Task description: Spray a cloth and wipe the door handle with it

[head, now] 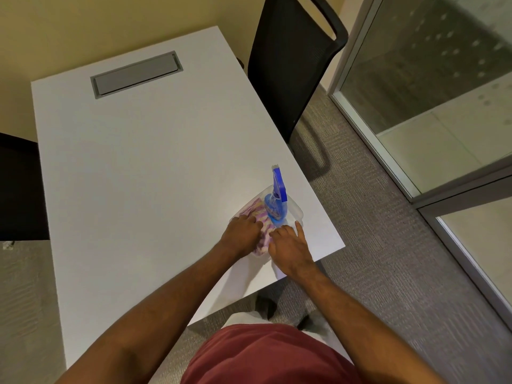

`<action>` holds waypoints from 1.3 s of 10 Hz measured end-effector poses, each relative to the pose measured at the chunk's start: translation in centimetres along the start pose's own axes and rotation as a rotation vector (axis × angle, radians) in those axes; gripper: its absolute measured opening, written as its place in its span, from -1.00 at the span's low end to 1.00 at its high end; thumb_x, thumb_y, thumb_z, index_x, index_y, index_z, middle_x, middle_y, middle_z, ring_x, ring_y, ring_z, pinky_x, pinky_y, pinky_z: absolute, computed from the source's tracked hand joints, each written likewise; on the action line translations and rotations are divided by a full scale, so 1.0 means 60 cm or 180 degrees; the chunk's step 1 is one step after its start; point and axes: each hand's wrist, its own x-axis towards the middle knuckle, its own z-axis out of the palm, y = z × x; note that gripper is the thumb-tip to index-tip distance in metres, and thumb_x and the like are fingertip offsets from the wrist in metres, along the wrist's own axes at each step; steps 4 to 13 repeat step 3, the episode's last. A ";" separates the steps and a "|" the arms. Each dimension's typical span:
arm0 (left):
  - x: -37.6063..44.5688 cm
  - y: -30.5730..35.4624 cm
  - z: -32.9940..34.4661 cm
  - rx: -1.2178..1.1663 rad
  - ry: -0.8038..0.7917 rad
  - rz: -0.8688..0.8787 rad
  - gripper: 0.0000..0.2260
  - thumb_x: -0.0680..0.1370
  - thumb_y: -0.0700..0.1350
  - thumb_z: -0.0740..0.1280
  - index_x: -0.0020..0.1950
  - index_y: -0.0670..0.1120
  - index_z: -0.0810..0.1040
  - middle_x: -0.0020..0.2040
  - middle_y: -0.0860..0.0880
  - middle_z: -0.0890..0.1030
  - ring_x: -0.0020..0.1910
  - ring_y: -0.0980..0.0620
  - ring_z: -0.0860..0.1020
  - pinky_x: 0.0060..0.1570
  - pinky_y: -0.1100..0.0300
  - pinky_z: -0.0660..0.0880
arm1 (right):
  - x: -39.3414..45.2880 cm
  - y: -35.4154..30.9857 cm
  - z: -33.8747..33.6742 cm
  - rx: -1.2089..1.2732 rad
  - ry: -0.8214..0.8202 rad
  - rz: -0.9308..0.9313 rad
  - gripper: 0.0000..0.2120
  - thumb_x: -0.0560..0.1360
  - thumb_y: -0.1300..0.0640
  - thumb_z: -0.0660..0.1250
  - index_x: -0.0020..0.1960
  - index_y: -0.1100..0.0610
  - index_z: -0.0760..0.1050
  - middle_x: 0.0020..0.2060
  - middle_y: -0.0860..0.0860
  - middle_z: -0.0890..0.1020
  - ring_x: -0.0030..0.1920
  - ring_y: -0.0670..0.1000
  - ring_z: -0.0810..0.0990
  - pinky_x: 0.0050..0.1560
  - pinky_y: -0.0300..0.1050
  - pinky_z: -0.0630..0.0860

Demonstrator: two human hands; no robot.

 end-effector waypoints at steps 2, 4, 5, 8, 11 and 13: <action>0.014 0.088 -0.029 -0.0124 0.0497 0.0386 -0.72 0.74 0.02 0.21 0.34 -0.08 0.56 0.27 -0.08 0.62 0.26 -0.11 0.57 0.27 0.01 0.48 | -0.047 0.078 -0.041 0.0414 0.0573 0.0701 -0.66 0.71 -0.10 0.22 0.40 0.02 0.54 0.36 0.01 0.63 0.39 0.03 0.55 0.64 0.05 0.14; 0.047 0.160 -0.045 -0.0029 0.0553 0.0717 -0.66 0.76 0.05 0.21 0.47 -0.07 0.48 0.39 -0.11 0.59 0.31 -0.12 0.59 0.36 0.01 0.52 | -0.080 0.156 -0.063 0.0345 0.0799 0.1087 -0.67 0.72 -0.03 0.19 0.41 0.04 0.53 0.36 0.02 0.62 0.39 0.05 0.53 0.62 0.05 0.16; 0.047 0.160 -0.045 -0.0029 0.0553 0.0717 -0.66 0.76 0.05 0.21 0.47 -0.07 0.48 0.39 -0.11 0.59 0.31 -0.12 0.59 0.36 0.01 0.52 | -0.080 0.156 -0.063 0.0345 0.0799 0.1087 -0.67 0.72 -0.03 0.19 0.41 0.04 0.53 0.36 0.02 0.62 0.39 0.05 0.53 0.62 0.05 0.16; 0.047 0.160 -0.045 -0.0029 0.0553 0.0717 -0.66 0.76 0.05 0.21 0.47 -0.07 0.48 0.39 -0.11 0.59 0.31 -0.12 0.59 0.36 0.01 0.52 | -0.080 0.156 -0.063 0.0345 0.0799 0.1087 -0.67 0.72 -0.03 0.19 0.41 0.04 0.53 0.36 0.02 0.62 0.39 0.05 0.53 0.62 0.05 0.16; 0.047 0.160 -0.045 -0.0029 0.0553 0.0717 -0.66 0.76 0.05 0.21 0.47 -0.07 0.48 0.39 -0.11 0.59 0.31 -0.12 0.59 0.36 0.01 0.52 | -0.080 0.156 -0.063 0.0345 0.0799 0.1087 -0.67 0.72 -0.03 0.19 0.41 0.04 0.53 0.36 0.02 0.62 0.39 0.05 0.53 0.62 0.05 0.16; 0.047 0.160 -0.045 -0.0029 0.0553 0.0717 -0.66 0.76 0.05 0.21 0.47 -0.07 0.48 0.39 -0.11 0.59 0.31 -0.12 0.59 0.36 0.01 0.52 | -0.080 0.156 -0.063 0.0345 0.0799 0.1087 -0.67 0.72 -0.03 0.19 0.41 0.04 0.53 0.36 0.02 0.62 0.39 0.05 0.53 0.62 0.05 0.16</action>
